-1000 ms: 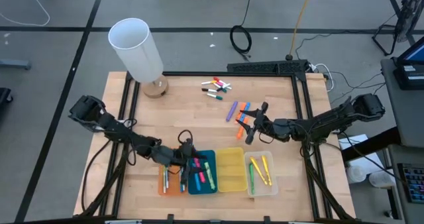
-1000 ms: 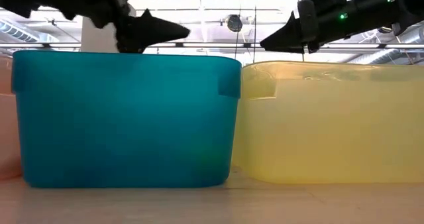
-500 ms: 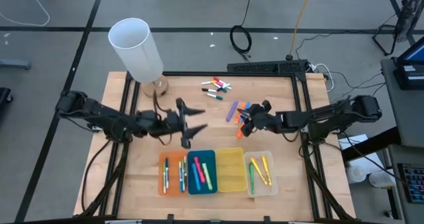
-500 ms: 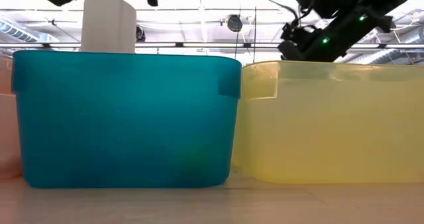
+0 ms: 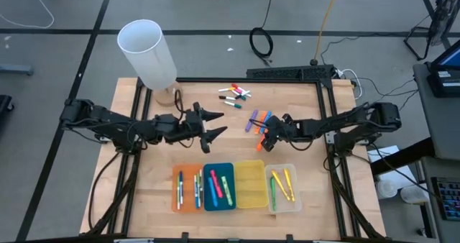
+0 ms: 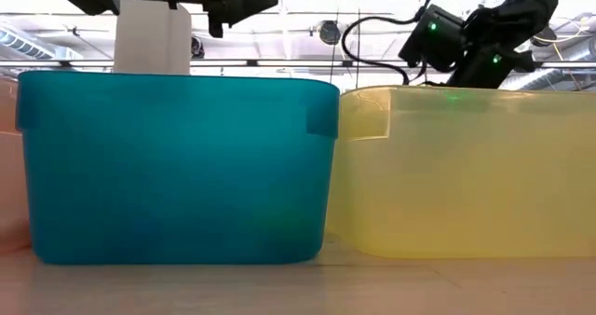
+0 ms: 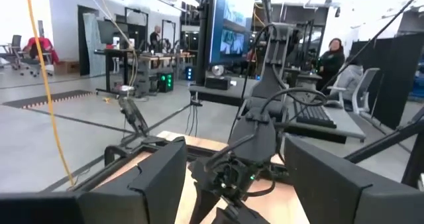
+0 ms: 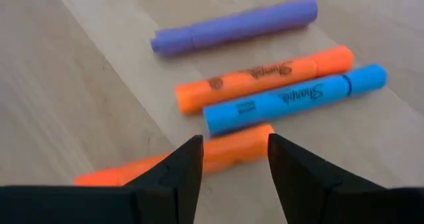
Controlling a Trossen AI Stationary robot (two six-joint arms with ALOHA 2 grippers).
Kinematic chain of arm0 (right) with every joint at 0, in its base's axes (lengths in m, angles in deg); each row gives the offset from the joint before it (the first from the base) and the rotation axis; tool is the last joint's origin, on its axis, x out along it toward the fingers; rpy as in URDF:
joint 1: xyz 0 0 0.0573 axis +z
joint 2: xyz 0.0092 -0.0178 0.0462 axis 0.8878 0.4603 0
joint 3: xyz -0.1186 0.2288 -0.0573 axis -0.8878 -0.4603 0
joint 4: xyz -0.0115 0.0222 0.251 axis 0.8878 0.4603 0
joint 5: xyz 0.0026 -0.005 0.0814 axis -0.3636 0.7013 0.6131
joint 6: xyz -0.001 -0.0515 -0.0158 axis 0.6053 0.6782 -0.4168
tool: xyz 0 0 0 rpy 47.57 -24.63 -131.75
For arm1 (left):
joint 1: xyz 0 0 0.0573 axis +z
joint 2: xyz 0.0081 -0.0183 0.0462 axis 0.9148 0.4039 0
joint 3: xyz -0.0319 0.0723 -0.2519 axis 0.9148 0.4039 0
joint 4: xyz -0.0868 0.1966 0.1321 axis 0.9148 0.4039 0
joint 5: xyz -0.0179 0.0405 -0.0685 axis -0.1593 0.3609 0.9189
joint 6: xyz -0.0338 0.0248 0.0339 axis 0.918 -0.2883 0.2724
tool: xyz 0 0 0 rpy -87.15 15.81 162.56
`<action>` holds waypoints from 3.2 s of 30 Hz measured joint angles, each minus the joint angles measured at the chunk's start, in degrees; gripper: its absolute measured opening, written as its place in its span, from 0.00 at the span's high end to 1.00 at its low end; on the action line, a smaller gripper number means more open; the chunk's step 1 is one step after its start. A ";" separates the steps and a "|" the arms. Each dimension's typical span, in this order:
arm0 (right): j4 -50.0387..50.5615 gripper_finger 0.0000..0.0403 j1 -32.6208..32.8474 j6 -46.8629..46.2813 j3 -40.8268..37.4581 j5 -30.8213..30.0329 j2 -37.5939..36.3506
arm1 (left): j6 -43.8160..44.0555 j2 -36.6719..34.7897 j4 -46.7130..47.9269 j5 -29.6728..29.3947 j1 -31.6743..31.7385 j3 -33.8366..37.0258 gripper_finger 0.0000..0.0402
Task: Pick & Place Markers
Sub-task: Put the right orange highlighter pen into the blue bin
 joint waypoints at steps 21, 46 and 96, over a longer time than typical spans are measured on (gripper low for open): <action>5.52 0.56 -0.50 1.51 0.07 -4.89 2.76 | -0.18 0.07 0.45 0.14 -0.32 0.00 0.36; 46.44 0.58 5.05 -24.40 -0.03 22.71 -18.77 | -0.21 0.07 2.75 0.03 -0.25 0.00 0.36; 45.04 0.58 12.77 -35.59 -9.41 31.23 -10.59 | -0.25 0.07 2.56 -0.05 0.05 0.00 0.36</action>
